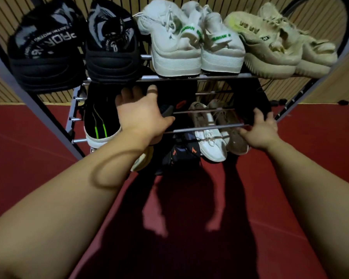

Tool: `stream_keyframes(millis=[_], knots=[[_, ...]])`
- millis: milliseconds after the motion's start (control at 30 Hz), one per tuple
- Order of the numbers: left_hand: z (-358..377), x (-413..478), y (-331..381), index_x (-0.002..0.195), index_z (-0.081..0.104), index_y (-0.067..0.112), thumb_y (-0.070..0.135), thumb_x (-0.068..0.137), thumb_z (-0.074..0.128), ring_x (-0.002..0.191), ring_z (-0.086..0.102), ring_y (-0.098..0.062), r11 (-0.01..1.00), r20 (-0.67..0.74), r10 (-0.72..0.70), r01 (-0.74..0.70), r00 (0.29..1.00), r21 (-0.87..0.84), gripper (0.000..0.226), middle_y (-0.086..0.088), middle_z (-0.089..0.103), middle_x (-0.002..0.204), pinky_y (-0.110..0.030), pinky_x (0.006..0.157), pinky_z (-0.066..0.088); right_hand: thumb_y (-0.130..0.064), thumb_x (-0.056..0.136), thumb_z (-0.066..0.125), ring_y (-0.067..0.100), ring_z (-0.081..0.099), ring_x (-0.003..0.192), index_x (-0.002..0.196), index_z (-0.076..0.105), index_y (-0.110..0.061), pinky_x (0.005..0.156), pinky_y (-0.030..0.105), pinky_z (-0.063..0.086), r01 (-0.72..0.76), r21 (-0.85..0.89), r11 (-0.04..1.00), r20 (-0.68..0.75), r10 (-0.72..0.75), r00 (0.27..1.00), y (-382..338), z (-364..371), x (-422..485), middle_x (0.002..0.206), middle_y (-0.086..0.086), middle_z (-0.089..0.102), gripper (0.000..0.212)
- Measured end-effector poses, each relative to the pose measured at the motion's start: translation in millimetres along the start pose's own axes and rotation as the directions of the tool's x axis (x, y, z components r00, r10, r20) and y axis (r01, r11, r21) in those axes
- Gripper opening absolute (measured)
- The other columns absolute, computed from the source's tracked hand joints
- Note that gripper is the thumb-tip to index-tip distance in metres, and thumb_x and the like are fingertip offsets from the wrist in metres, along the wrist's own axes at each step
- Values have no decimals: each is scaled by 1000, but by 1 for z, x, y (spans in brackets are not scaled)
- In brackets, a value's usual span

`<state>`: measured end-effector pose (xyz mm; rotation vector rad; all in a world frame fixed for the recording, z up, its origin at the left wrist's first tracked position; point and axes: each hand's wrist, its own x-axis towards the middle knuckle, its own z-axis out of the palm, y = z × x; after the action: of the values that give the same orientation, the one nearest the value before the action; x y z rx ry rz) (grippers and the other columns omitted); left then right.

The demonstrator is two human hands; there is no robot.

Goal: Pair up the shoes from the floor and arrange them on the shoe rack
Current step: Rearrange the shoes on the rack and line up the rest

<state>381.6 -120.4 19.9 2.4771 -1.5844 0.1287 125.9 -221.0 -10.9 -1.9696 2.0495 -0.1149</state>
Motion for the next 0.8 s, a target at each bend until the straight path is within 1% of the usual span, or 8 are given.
stream_keyframes(millis=[133,233,300,433,500,633,733,800], knots=[[-11,6,16,138,37,25,57,74,65,131,30,-39,995,132,102,-103,986,3,77,-17,26,148,-46,108,23,-37,89,57,43,16,137,149,15,-19,112,43,18,-20,-13,1000,-68,19,997,-1,3,0,150,23,15,75],[-18,12,2,140,36,35,46,76,66,130,39,-34,966,244,251,-226,937,-126,72,-11,16,154,-42,103,36,-38,90,56,44,27,128,145,28,-17,105,46,28,-25,-91,996,-134,13,991,2,3,-1,146,20,23,65],[-16,8,-12,135,43,36,56,71,60,127,43,-32,952,196,273,-236,942,-195,69,-6,26,151,-40,100,41,-38,91,55,44,28,125,138,37,-11,103,49,30,-23,-121,992,-157,4,988,4,4,0,143,20,26,57],[1,-9,-15,123,53,23,63,67,43,109,52,-40,964,-57,170,-178,984,-197,69,-13,53,123,-43,85,45,-31,93,51,45,34,118,125,51,-6,96,49,35,-9,-93,996,-253,-15,967,5,7,-1,134,22,36,40],[1,-8,-9,129,47,23,60,74,49,111,51,-42,977,14,78,-74,997,-202,66,-15,55,120,-45,86,43,-28,93,51,45,37,116,122,55,-8,93,47,37,19,-87,996,-288,-43,957,5,9,-4,129,22,41,36],[-4,0,5,138,38,25,57,82,53,127,35,-40,998,97,57,-56,994,-13,66,-13,37,140,-49,103,29,-43,87,58,44,35,121,126,51,-11,100,46,33,-34,-63,997,-267,16,964,1,6,-4,135,22,38,50],[-5,-5,12,146,27,27,52,85,53,138,19,-41,987,55,145,-148,988,56,71,-17,19,152,-55,112,9,-49,83,62,43,27,133,136,39,-14,109,44,26,-82,140,987,-184,107,977,-4,5,3,149,22,19,68],[0,-9,14,144,34,26,47,83,58,137,24,-41,964,-51,256,-250,965,94,69,-19,33,145,-57,110,15,-43,87,61,40,25,137,143,29,-11,111,40,25,-85,254,963,-110,117,987,-5,8,5,153,22,12,73]])
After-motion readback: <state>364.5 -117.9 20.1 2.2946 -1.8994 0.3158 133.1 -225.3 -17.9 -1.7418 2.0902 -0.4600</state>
